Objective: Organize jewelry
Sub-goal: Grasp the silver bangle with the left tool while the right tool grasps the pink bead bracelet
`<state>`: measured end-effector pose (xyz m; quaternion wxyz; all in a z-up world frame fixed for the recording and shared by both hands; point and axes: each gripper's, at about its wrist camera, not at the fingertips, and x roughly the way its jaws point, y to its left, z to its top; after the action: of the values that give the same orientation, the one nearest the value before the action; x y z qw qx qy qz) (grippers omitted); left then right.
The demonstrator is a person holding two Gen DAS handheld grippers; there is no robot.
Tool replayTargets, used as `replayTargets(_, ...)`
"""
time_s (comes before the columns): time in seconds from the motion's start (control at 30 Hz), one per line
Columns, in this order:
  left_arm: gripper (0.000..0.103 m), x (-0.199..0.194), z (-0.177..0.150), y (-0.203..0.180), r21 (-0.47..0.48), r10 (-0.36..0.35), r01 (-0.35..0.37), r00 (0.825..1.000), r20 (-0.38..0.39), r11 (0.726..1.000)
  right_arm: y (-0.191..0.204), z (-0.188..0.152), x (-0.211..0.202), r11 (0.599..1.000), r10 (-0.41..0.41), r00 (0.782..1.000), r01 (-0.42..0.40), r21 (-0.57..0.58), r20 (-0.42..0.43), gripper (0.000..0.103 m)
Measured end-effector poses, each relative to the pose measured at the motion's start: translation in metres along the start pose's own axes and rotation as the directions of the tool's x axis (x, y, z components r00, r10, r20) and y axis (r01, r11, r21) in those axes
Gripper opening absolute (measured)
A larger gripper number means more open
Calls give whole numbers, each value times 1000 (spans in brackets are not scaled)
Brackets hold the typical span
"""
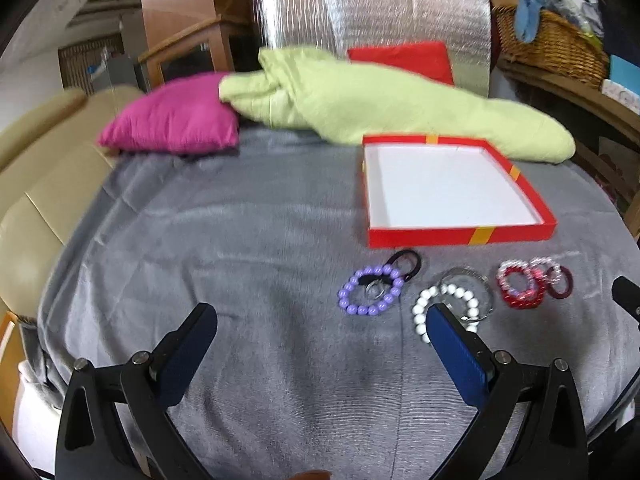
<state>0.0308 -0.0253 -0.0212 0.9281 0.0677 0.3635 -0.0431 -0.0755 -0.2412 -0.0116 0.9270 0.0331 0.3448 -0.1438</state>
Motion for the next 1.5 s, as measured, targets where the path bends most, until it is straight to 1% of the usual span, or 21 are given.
replayTargets(0.03,103,4,0,0,-4,2,-2,1000,-11,1000,-2,3,10,999,38,998,-37,10,-40,103)
replayTargets(0.1,103,11,2,2,-1,12,-12,1000,-29,1000,-4,7,29,994,108,987,-105,31,-115,99)
replayTargets(0.13,103,12,2,2,3,12,-12,999,-34,1000,-4,12,40,990,140,980,-135,37,-145,92)
replayTargets(0.17,103,15,3,3,5,5,-5,999,-44,1000,-2,16,49,989,146,976,-143,30,-160,89)
replayTargets(0.27,103,24,3,2,5,-15,16,996,-83,1000,2,27,68,988,152,975,-154,3,-164,71)
replayTargets(0.33,103,28,2,-1,14,-13,14,995,-99,1000,-1,31,82,990,139,970,-140,9,-201,64)
replayTargets(0.37,103,29,2,-2,20,-13,15,995,-102,1000,-5,31,91,992,128,965,-128,15,-231,63)
replayTargets(0.4,103,31,3,-4,27,-13,16,994,-105,1000,-10,31,98,992,127,958,-123,33,-255,63)
replayTargets(0.47,103,34,3,-7,37,-3,7,994,-110,999,-15,32,108,989,148,949,-134,70,-278,57)
replayTargets(0.53,103,36,3,-10,43,-3,8,993,-116,999,-17,32,115,986,160,944,-141,84,-288,55)
replayTargets(0.57,103,38,3,-12,44,-2,7,993,-120,999,-16,33,118,986,163,942,-144,85,-294,52)
replayTargets(0.63,103,40,4,-13,46,-1,6,992,-126,999,-14,33,122,984,174,938,-156,81,-300,50)
replayTargets(0.7,103,41,4,-15,47,5,1,992,-127,999,-11,33,127,985,169,938,-155,72,-302,48)
replayTargets(0.77,103,43,5,-16,43,4,2,991,-132,999,-9,34,130,987,162,938,-151,62,-305,37)
replayTargets(0.83,103,44,5,-17,44,6,0,991,-134,999,-7,34,134,987,162,936,-151,60,-312,31)
replayTargets(0.9,103,45,6,-19,49,2,4,991,-136,999,-7,34,137,987,160,937,-149,60,-310,28)
replayTargets(0.93,103,46,6,-20,52,-4,12,990,-138,999,-6,34,138,988,152,939,-143,52,-308,21)
replayTargets(1.0,103,47,6,-24,59,-21,29,990,-138,998,-6,35,139,990,139,943,-133,42,-302,11)
replayTargets(1.27,103,59,9,-49,92,-73,89,984,-165,992,-14,33,133,988,153,950,-140,67,-272,10)
replayTargets(1.43,103,66,13,-74,121,-127,149,976,-174,981,-28,34,129,983,167,953,-140,121,-253,9)
replayTargets(1.5,103,71,13,-87,142,-153,181,970,-187,973,-31,34,128,981,169,955,-140,133,-245,9)
